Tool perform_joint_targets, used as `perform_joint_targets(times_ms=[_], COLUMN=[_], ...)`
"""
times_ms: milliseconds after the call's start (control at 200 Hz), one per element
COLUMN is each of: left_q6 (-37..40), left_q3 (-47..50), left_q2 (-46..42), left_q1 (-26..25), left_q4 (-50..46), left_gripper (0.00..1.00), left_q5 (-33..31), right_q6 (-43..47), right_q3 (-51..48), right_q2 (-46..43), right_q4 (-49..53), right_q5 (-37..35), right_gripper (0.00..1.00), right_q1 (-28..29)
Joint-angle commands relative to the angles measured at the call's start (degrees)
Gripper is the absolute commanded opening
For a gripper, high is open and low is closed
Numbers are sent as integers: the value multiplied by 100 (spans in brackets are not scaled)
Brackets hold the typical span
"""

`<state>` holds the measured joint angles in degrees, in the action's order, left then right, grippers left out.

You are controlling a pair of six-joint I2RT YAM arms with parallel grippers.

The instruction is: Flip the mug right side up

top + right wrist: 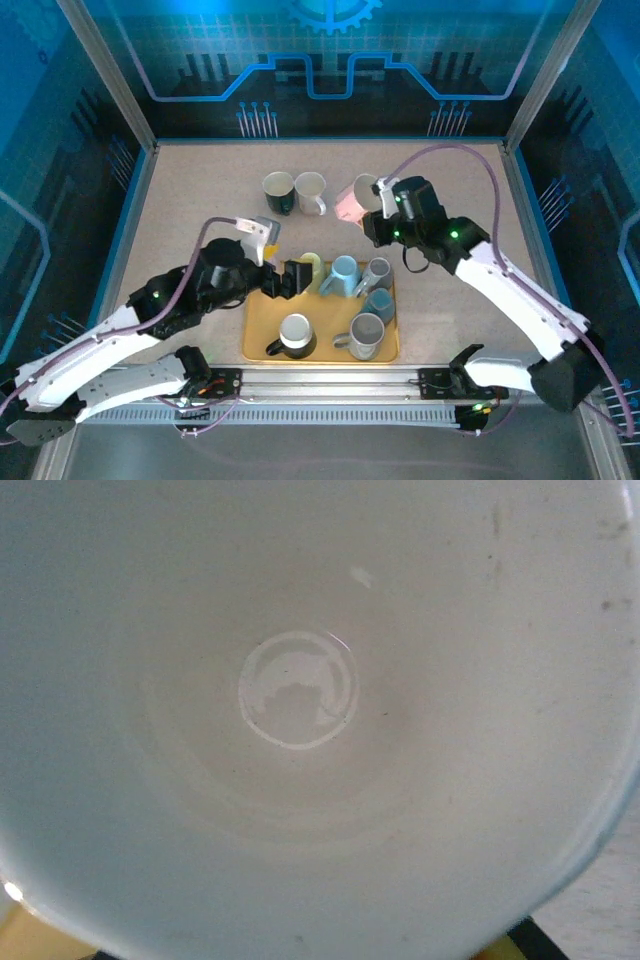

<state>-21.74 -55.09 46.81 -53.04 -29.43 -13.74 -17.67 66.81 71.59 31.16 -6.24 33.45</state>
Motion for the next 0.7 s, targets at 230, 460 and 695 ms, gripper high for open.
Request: perform_joint_targets(times_ms=[230,460,695], left_q6=[1083,1197,1189], left_q3=[394,478,462], left_q2=[-728,-893,-906], left_q1=[12,39,67], left_q4=[56,90,34], left_gripper=[99,99,99], left_q5=[-573,-787,-812], right_q6=[651,685,684], right_q3=[781,1312,1929], right_q2=[1374,2445,3399], right_q4=[-1281,-1263,-775], right_q5=[-1103,-1305,-1230], right_gripper=[0,0,0], right_q1=[-347,-454,-435])
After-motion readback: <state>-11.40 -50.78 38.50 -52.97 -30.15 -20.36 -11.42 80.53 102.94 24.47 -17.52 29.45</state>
